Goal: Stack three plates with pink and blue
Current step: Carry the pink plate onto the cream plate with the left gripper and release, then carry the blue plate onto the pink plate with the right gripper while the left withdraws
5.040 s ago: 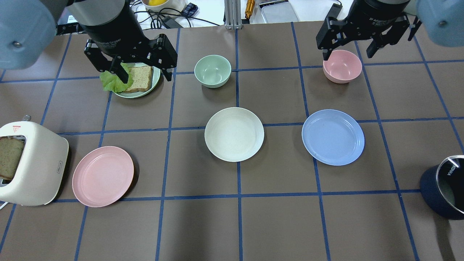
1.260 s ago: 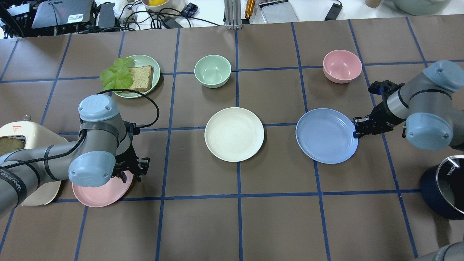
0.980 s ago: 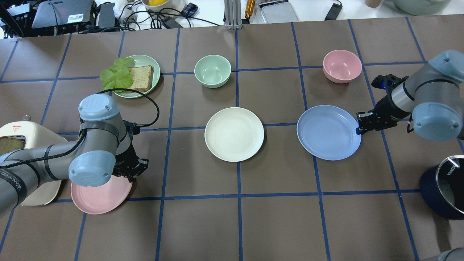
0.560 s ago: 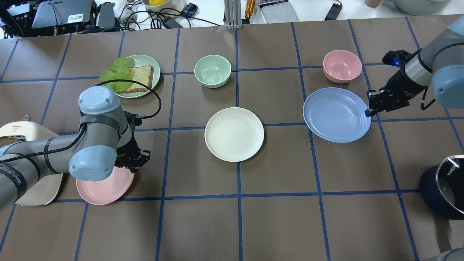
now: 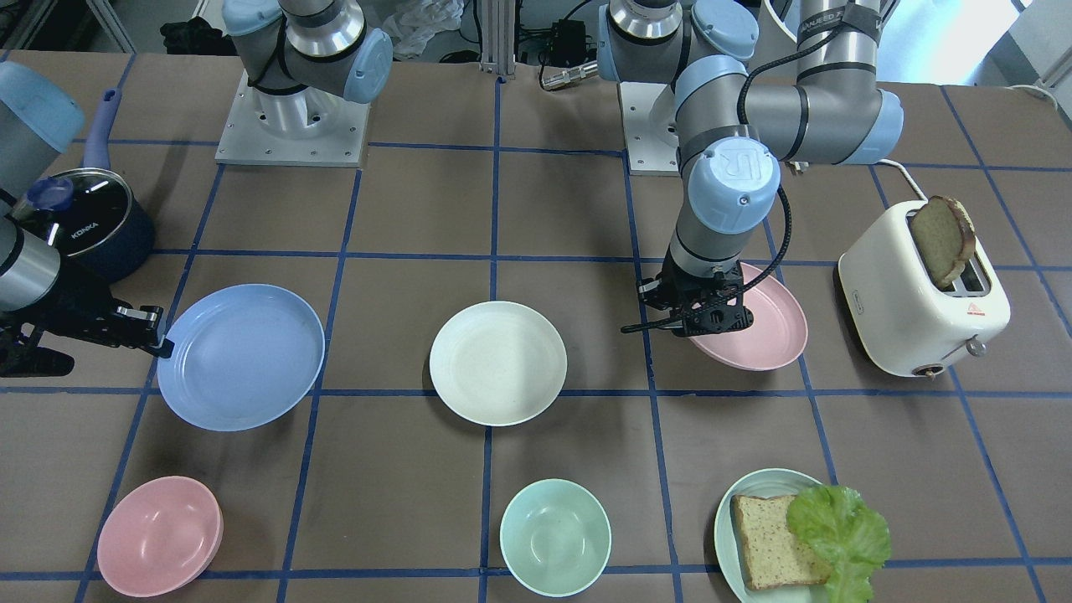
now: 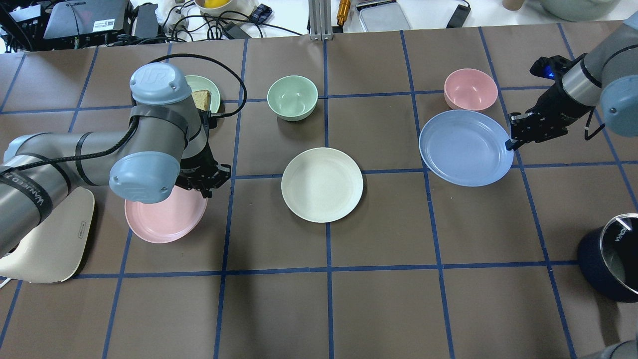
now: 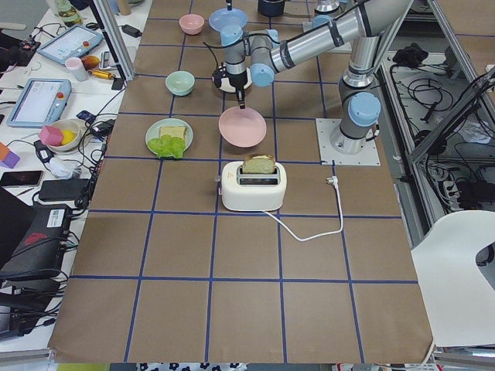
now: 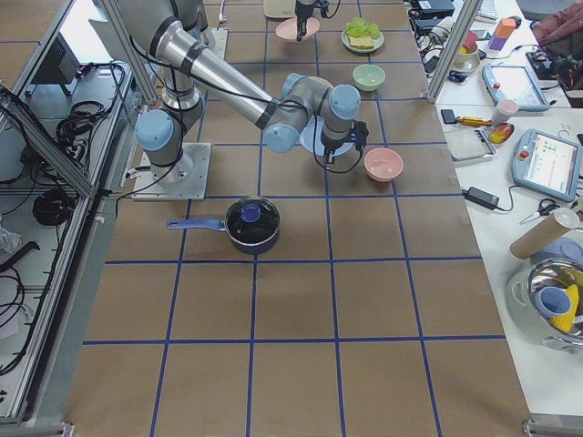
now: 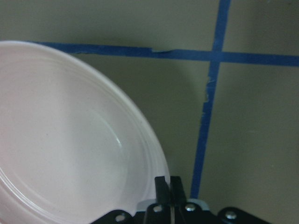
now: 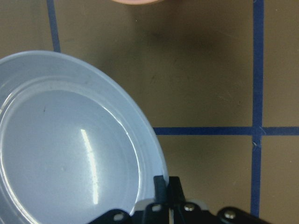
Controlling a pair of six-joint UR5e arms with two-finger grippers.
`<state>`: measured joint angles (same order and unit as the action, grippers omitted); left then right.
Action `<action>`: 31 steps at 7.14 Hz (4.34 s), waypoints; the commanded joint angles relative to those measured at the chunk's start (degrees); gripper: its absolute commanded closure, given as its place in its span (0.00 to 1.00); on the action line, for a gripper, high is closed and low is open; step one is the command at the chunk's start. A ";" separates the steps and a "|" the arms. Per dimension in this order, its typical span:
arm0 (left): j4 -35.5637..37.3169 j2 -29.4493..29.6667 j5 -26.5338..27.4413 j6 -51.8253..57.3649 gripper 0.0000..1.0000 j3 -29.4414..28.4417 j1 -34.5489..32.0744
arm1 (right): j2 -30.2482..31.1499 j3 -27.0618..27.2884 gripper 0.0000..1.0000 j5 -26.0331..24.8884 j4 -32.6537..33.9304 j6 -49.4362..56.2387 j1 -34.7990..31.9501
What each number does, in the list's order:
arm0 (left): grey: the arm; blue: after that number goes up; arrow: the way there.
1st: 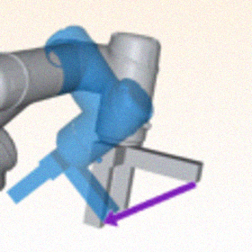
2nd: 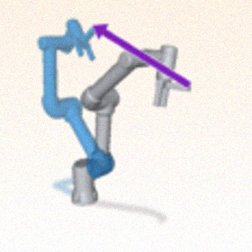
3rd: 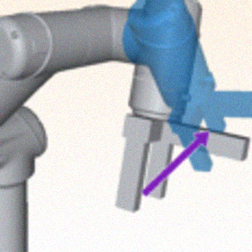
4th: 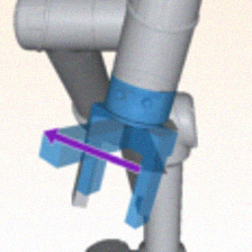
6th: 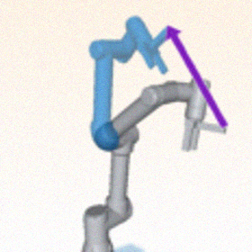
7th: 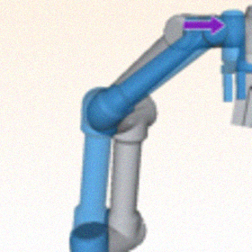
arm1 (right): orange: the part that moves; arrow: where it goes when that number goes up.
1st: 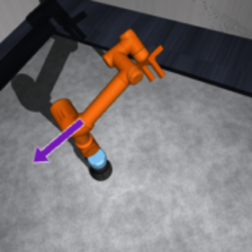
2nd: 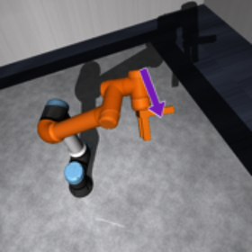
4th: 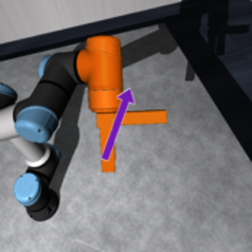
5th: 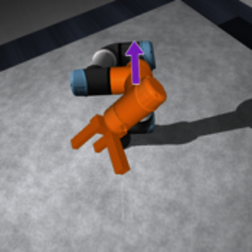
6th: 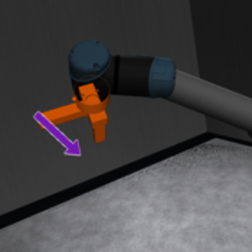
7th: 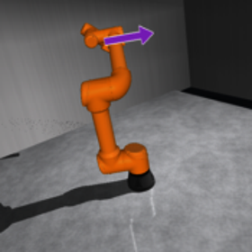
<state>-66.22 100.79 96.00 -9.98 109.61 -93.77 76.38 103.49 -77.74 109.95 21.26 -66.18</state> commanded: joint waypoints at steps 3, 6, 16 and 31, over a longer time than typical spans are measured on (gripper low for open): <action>-6.36 13.78 -1.16 -22.15 1.00 -22.54 -15.98 | 0.00 -0.22 1.00 -0.31 0.26 0.01 0.00; -10.58 24.07 -3.70 -29.13 1.00 -34.96 -22.68 | -0.08 -0.83 1.00 -2.40 0.88 -1.05 0.00; -12.01 27.00 -8.81 -28.79 0.00 -36.57 -24.62 | 0.44 -2.94 1.00 -3.21 -0.61 -0.96 0.00; -18.78 -9.73 -3.28 5.30 0.00 -19.34 -0.54 | 1.77 16.40 1.00 -1.98 29.09 -50.17 -34.28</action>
<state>-85.63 92.37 92.01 -6.69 90.43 -93.99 79.35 119.69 -79.83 137.93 -27.49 -99.86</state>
